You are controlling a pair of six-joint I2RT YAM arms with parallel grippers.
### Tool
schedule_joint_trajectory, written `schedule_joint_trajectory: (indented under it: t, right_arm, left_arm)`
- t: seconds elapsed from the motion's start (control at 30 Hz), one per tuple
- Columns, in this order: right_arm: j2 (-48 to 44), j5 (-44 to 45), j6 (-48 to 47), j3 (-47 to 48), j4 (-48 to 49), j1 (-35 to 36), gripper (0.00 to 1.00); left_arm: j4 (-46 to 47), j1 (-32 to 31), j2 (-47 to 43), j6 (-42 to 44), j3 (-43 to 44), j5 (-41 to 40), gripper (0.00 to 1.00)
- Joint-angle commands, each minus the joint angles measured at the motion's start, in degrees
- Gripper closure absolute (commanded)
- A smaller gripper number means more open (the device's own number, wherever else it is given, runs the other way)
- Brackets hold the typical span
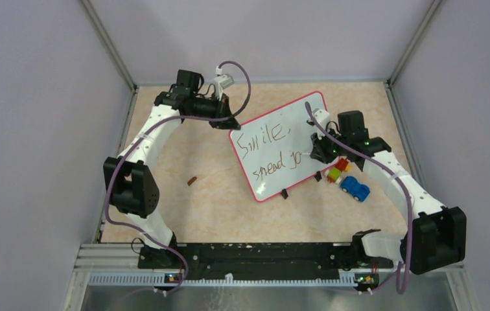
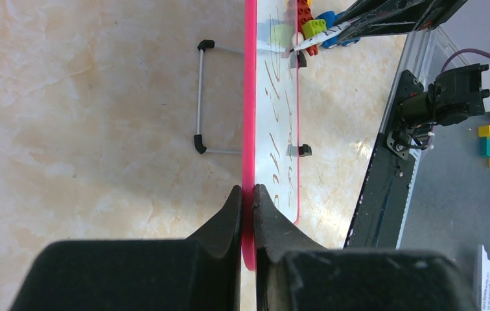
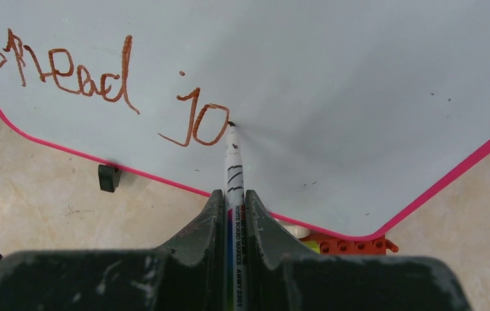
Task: Write a sentence on the whiteboard
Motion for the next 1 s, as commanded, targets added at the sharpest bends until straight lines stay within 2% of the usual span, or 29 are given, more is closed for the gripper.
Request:
schedule_joint_trajectory:
  t: [0.0, 0.97]
  right_arm:
    - [0.9, 4.5, 1.0, 2.8, 4.5, -0.6, 1.00]
    - [0.0, 2.8, -3.1, -0.7, -0.1, -1.1, 1.00]
  left_arm:
    - [-3.9, -1.8, 1.0, 1.0, -2.3, -1.3, 1.00]
    - [-4.2, -1.8, 1.3, 1.3, -2.1, -1.2, 1.00]
